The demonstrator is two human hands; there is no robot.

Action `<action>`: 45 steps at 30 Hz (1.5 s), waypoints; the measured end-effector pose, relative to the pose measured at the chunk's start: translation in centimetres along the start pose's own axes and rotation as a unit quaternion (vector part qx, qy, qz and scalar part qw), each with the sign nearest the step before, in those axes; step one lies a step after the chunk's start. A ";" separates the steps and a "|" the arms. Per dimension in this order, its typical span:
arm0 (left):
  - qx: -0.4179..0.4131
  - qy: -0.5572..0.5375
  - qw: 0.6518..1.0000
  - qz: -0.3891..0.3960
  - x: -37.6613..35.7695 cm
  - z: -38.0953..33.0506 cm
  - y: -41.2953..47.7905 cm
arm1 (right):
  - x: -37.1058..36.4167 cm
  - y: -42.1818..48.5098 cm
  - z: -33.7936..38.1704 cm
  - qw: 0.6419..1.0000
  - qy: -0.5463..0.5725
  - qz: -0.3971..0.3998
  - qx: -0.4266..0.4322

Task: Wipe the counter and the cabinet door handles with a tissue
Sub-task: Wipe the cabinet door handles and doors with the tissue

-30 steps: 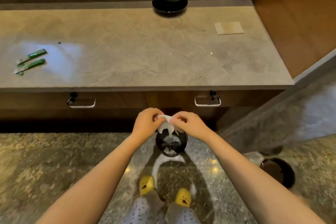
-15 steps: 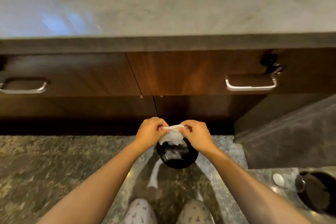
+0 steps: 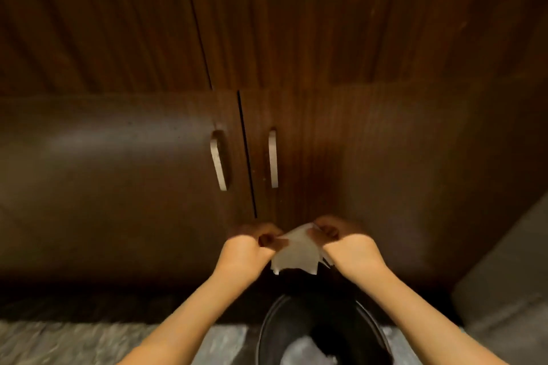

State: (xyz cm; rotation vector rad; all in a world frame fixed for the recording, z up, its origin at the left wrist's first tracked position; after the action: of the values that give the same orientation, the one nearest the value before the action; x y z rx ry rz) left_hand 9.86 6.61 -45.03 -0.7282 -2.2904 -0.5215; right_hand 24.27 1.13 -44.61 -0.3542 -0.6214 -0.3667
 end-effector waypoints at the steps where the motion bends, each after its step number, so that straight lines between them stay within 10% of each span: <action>1: -0.007 -0.001 1.000 -0.004 -0.1 0.4 0.3 | -0.2 0.5 0.2 1.000 0.009 -0.011 0.019; 17: -0.026 -0.027 0.995 -0.097 2.3 -0.4 0.0 | -1.1 1.5 2.2 0.988 0.128 -0.083 0.024; 24: -0.020 0.018 0.992 -0.119 2.4 -1.4 -0.8 | -3.6 1.0 2.0 0.935 0.354 0.036 0.005; 37: -0.230 0.031 0.956 -0.180 5.7 -1.6 -2.5 | -2.7 0.1 4.1 0.933 0.357 -0.031 0.011; 41: -0.203 0.138 0.893 -0.377 13.5 1.2 -2.6 | -1.2 -1.7 6.7 0.956 0.273 -0.072 0.079; 45: -0.240 0.309 0.828 -0.401 16.8 2.9 0.3 | 0.0 -2.8 9.0 0.969 0.207 -0.093 0.095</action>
State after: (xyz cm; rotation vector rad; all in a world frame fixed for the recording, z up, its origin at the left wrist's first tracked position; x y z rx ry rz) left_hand -1.72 14.38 -35.29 0.2585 -1.7384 -1.5085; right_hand 18.58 2.53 -37.24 -0.0298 -0.2747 -0.5386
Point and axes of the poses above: each hand's wrist, its own y-axis towards the middle knuckle, its own x-axis out of the back of the hand, z = x × y, the point moved 9 cm from there along y, towards the middle knuckle, and after that the axes turned 15 degrees about -x, right-handed, at the moved point
